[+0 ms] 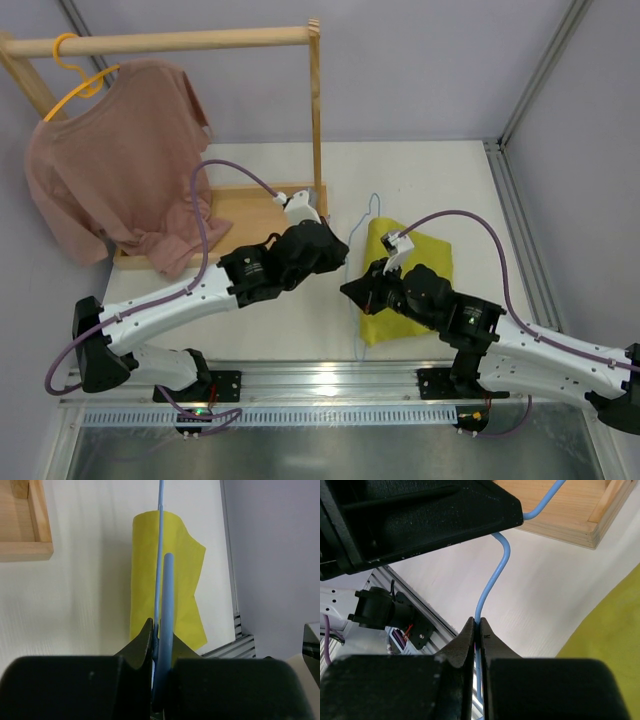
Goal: Place the trousers on the hanger
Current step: Pass the hanger from the left arm to the right, then pass the hanger from the right arm to the left
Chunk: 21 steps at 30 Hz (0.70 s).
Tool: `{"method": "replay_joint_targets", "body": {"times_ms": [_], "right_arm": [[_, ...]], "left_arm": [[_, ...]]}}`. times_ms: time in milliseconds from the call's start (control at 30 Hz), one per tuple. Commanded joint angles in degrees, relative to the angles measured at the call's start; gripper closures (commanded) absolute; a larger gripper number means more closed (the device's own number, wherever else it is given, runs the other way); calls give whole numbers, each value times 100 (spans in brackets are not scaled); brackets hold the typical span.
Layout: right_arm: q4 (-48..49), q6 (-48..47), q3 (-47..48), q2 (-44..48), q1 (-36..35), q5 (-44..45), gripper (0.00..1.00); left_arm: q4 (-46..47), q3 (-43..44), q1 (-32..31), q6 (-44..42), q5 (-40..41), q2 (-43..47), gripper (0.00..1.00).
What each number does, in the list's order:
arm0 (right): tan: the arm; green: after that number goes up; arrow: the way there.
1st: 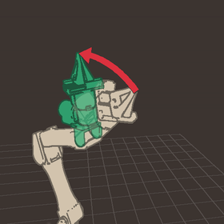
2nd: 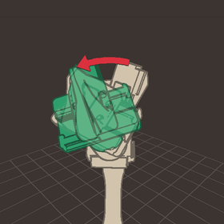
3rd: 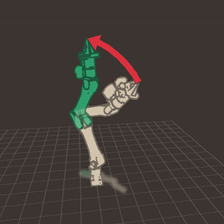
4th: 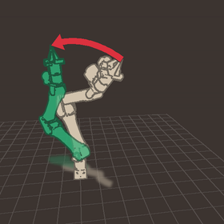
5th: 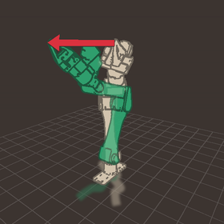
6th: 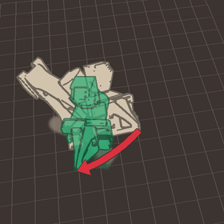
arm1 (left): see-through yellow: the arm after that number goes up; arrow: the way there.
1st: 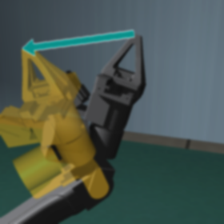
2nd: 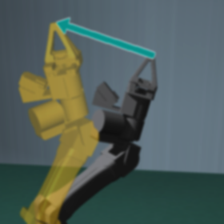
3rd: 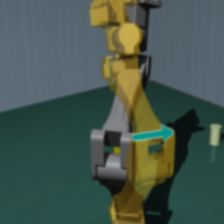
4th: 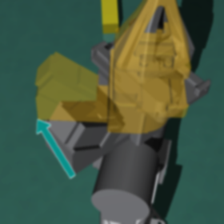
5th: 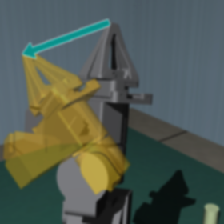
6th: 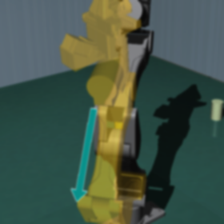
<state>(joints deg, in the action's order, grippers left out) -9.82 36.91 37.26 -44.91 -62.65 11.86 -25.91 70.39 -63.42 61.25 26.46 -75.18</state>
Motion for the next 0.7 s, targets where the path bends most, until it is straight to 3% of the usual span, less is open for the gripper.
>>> {"method": "replay_joint_targets", "body": {"times_ms": [0, 100, 367, 567, 667], "right_arm": [[665, 203, -16, 175, -54, 335, 96], [841, 221, -43, 245, -63, 309, 96], [947, 308, -78, 210, -89, 238, 96], [956, 291, -60, 228, -89, 220, 96], [956, 317, -113, 298, -98, 264, 96]], "left_arm": [[912, 168, -30, 194, 53, 65, 91], [1166, 19, -30, 150, 52, 65, 82], [1853, -394, -22, 88, 61, 100, 76], [1879, -421, -57, 1, 149, 3, 76], [1914, -438, -109, -34, 175, -76, 83]]}}
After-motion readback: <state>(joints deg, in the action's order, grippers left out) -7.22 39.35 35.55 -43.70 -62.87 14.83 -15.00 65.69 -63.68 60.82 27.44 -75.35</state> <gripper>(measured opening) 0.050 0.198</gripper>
